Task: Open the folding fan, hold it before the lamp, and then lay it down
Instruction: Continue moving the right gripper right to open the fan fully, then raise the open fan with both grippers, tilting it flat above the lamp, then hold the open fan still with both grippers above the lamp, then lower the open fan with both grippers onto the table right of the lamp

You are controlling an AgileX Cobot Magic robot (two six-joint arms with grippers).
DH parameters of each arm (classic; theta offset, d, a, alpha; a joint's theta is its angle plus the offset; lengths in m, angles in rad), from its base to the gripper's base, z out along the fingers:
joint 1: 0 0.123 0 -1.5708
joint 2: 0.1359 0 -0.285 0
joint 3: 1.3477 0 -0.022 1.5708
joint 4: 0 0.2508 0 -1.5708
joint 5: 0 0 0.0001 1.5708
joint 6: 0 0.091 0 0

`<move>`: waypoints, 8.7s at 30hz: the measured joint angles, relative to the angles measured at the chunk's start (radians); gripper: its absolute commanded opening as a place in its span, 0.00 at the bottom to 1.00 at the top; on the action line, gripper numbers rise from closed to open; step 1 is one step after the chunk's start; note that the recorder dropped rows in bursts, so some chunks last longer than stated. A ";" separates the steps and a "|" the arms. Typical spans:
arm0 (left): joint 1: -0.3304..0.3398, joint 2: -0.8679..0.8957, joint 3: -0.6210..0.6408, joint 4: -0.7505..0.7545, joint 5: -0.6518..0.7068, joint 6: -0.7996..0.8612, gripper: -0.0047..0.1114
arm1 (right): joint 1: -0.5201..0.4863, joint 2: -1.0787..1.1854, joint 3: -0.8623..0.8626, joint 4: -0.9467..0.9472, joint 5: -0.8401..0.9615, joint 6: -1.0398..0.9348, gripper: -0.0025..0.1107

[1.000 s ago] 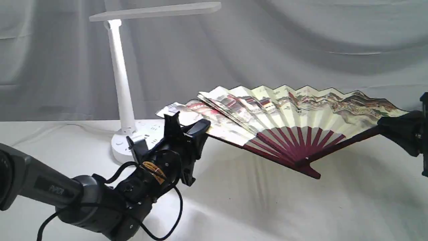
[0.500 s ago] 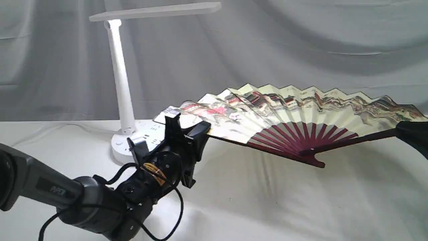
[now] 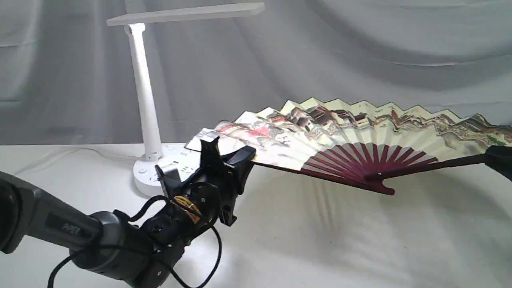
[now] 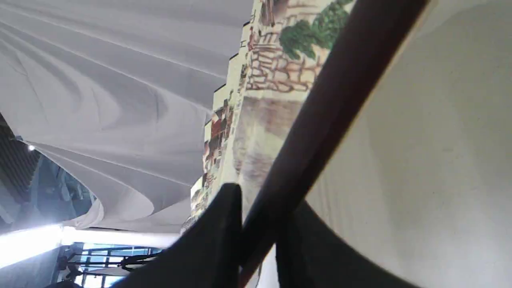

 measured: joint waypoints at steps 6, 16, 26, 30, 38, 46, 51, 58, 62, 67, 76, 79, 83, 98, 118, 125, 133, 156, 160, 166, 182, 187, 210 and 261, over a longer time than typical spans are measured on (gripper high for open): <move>0.000 0.000 0.000 -0.009 0.002 0.012 0.04 | 0.000 0.000 0.000 0.000 0.000 -0.002 0.02; 0.000 0.000 0.000 -0.031 0.002 0.022 0.04 | 0.000 0.000 0.000 -0.002 0.004 -0.002 0.02; -0.002 0.000 0.000 -0.038 0.002 0.022 0.04 | 0.000 0.000 0.000 -0.002 0.014 -0.004 0.02; -0.002 0.000 0.000 -0.043 0.002 0.016 0.04 | 0.004 0.000 0.000 0.002 0.016 -0.006 0.02; 0.010 -0.002 0.004 -0.069 0.004 -0.011 0.04 | 0.047 0.000 0.000 0.022 0.000 -0.006 0.02; 0.042 -0.049 0.077 -0.065 0.005 -0.011 0.04 | 0.088 0.000 0.000 0.022 0.000 -0.006 0.02; 0.051 -0.089 0.124 -0.080 0.008 -0.011 0.04 | 0.118 0.000 0.000 0.022 -0.001 -0.003 0.02; 0.062 -0.168 0.197 -0.116 0.021 -0.008 0.04 | 0.169 0.000 0.000 0.022 -0.005 0.019 0.02; 0.091 -0.215 0.254 -0.108 0.023 -0.006 0.04 | 0.197 0.000 -0.002 0.022 -0.005 0.043 0.02; 0.135 -0.273 0.304 -0.076 0.023 -0.004 0.04 | 0.240 -0.019 -0.006 0.022 -0.016 0.059 0.02; 0.172 -0.361 0.350 -0.065 0.030 -0.002 0.04 | 0.313 -0.058 -0.055 0.022 -0.034 0.101 0.02; 0.176 -0.387 0.370 -0.101 0.032 -0.002 0.04 | 0.335 -0.058 -0.079 0.022 -0.037 0.117 0.02; 0.183 -0.419 0.402 -0.136 0.032 -0.002 0.04 | 0.361 -0.058 -0.111 0.022 -0.037 0.140 0.02; 0.204 -0.515 0.428 -0.136 0.032 -0.005 0.04 | 0.383 -0.153 -0.134 0.022 -0.035 0.172 0.02; 0.208 -0.520 0.428 -0.142 0.025 -0.122 0.04 | 0.383 -0.230 -0.134 0.022 -0.030 0.186 0.02; 0.208 -0.553 0.428 -0.142 0.025 -0.126 0.04 | 0.383 -0.230 -0.134 0.022 -0.012 0.201 0.02; 0.208 -0.594 0.428 -0.142 0.025 -0.115 0.04 | 0.383 -0.247 -0.134 0.022 0.007 0.210 0.02; 0.208 -0.602 0.428 -0.146 0.016 -0.123 0.04 | 0.383 -0.300 -0.134 0.022 -0.014 0.210 0.02; 0.208 -0.602 0.428 -0.146 0.016 -0.123 0.04 | 0.383 -0.300 -0.134 0.022 -0.014 0.210 0.02; 0.208 -0.602 0.428 -0.146 0.016 -0.123 0.04 | 0.383 -0.300 -0.134 0.022 -0.014 0.210 0.02; 0.208 -0.602 0.428 -0.146 0.016 -0.123 0.04 | 0.383 -0.300 -0.134 0.022 -0.014 0.210 0.02; 0.208 -0.602 0.428 -0.146 0.016 -0.123 0.04 | 0.383 -0.300 -0.134 0.022 -0.014 0.210 0.02; 0.208 -0.602 0.428 -0.150 0.016 -0.123 0.04 | 0.383 -0.300 -0.134 0.022 -0.021 0.210 0.02; 0.210 -0.482 0.428 0.046 0.283 -0.038 0.04 | 0.351 -0.300 0.050 -0.153 -0.278 0.216 0.02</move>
